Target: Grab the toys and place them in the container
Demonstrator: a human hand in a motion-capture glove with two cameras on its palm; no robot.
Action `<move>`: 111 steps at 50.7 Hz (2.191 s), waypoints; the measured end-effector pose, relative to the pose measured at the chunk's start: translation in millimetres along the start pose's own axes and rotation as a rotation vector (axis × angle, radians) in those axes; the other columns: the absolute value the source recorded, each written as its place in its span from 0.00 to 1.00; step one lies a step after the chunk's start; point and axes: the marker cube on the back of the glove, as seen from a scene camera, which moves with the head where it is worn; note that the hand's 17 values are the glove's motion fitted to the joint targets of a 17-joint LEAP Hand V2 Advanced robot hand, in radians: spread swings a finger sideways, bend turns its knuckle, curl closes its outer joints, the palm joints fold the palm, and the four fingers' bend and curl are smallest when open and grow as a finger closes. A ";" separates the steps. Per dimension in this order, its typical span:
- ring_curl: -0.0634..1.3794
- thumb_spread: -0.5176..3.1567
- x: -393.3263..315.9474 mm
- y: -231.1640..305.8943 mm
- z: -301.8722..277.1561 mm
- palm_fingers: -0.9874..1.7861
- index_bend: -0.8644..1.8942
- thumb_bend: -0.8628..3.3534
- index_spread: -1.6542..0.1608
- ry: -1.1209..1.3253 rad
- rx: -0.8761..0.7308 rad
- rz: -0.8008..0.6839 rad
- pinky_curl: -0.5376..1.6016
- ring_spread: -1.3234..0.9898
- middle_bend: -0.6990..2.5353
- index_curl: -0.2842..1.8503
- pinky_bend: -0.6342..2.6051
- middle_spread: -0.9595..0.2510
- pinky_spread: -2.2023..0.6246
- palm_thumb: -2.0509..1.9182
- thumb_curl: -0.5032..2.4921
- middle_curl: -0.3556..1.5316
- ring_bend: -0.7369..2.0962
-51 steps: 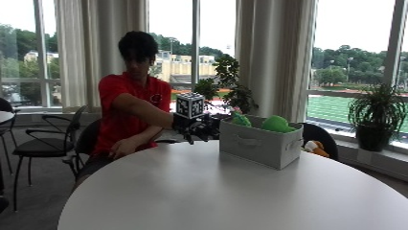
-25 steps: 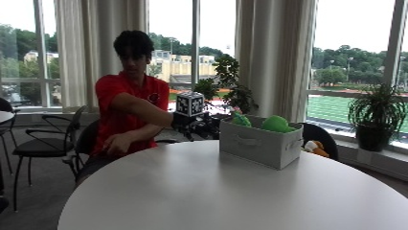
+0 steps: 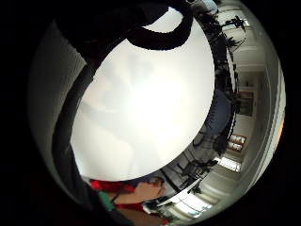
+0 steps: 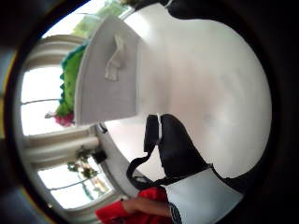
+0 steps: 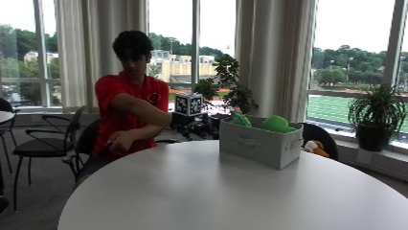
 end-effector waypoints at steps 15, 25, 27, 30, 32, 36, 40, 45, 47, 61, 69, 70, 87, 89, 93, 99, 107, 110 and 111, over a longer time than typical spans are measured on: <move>0.25 0.49 -11.1 4.3 16.5 0.31 0.38 0.20 0.69 -0.004 -0.020 0.006 0.40 0.54 0.25 0.29 0.46 0.70 0.81 0.53 0.28 0.28 0.33; 0.25 0.49 -27.7 6.7 23.7 0.31 0.38 0.20 0.68 -0.025 -0.017 -0.013 0.40 0.54 0.25 0.30 0.46 0.70 0.81 0.53 0.28 0.28 0.32; 0.25 0.49 -29.6 7.1 24.1 0.31 0.38 0.20 0.69 -0.021 -0.013 -0.019 0.40 0.54 0.25 0.30 0.46 0.70 0.81 0.53 0.28 0.28 0.33; 0.25 0.49 -31.5 7.9 24.3 0.31 0.38 0.20 0.68 -0.018 -0.004 -0.021 0.40 0.54 0.25 0.30 0.46 0.70 0.81 0.53 0.28 0.28 0.33; 0.25 0.49 -32.2 8.3 24.0 0.31 0.38 0.20 0.68 -0.023 -0.003 -0.019 0.40 0.54 0.25 0.30 0.46 0.70 0.81 0.53 0.28 0.28 0.33; 0.25 0.49 -31.6 8.7 23.2 0.31 0.38 0.20 0.68 -0.027 -0.003 -0.018 0.40 0.54 0.25 0.30 0.46 0.70 0.81 0.53 0.28 0.28 0.33; 0.25 0.49 -27.2 5.9 21.8 0.31 0.38 0.20 0.68 -0.021 -0.001 -0.018 0.40 0.54 0.25 0.30 0.46 0.70 0.81 0.53 0.28 0.28 0.33; 0.25 0.49 -30.1 9.3 22.3 0.32 0.38 0.20 0.68 -0.033 0.002 -0.015 0.40 0.54 0.25 0.30 0.45 0.69 0.81 0.53 0.28 0.28 0.33; 0.25 0.49 -28.9 8.6 22.3 0.32 0.38 0.20 0.68 -0.038 0.010 -0.017 0.40 0.54 0.25 0.30 0.45 0.69 0.81 0.53 0.28 0.28 0.33; 0.25 0.49 -24.7 8.7 28.5 0.32 0.38 0.20 0.68 -0.063 0.009 -0.003 0.40 0.54 0.26 0.31 0.45 0.69 0.81 0.53 0.28 0.28 0.32; 0.25 0.49 -22.1 7.3 30.5 0.32 0.38 0.20 0.68 -0.070 0.006 -0.002 0.40 0.54 0.26 0.31 0.45 0.69 0.81 0.53 0.28 0.29 0.33; 0.25 0.49 -20.2 6.0 30.3 0.32 0.38 0.20 0.68 -0.069 0.006 -0.005 0.40 0.54 0.26 0.31 0.45 0.69 0.81 0.53 0.28 0.29 0.33; 0.25 0.48 -28.7 11.9 31.9 0.32 0.38 0.20 0.68 -0.055 0.013 0.028 0.41 0.54 0.26 0.31 0.45 0.69 0.81 0.53 0.28 0.29 0.33; 0.25 0.48 -28.7 11.9 32.0 0.32 0.38 0.20 0.68 -0.051 0.015 0.021 0.41 0.54 0.26 0.31 0.45 0.69 0.81 0.53 0.28 0.29 0.33; 0.25 0.48 -26.2 10.7 31.4 0.32 0.38 0.20 0.68 -0.037 0.022 0.012 0.41 0.54 0.26 0.31 0.46 0.69 0.81 0.53 0.28 0.29 0.33; 0.25 0.48 -26.6 13.0 29.7 0.32 0.38 0.20 0.68 -0.016 0.032 0.007 0.41 0.54 0.26 0.32 0.45 0.69 0.81 0.53 0.28 0.29 0.33; 0.25 0.47 -15.0 9.6 20.4 0.32 0.38 0.20 0.68 -0.011 0.069 -0.004 0.41 0.54 0.26 0.32 0.45 0.69 0.81 0.53 0.28 0.29 0.32; 0.25 0.47 -9.2 7.6 18.4 0.32 0.38 0.20 0.67 -0.016 0.074 0.000 0.41 0.54 0.25 0.32 0.46 0.69 0.82 0.52 0.28 0.29 0.32; 0.25 0.47 -8.7 8.3 18.5 0.32 0.38 0.20 0.67 -0.019 0.071 0.003 0.41 0.54 0.25 0.32 0.46 0.69 0.82 0.52 0.28 0.29 0.32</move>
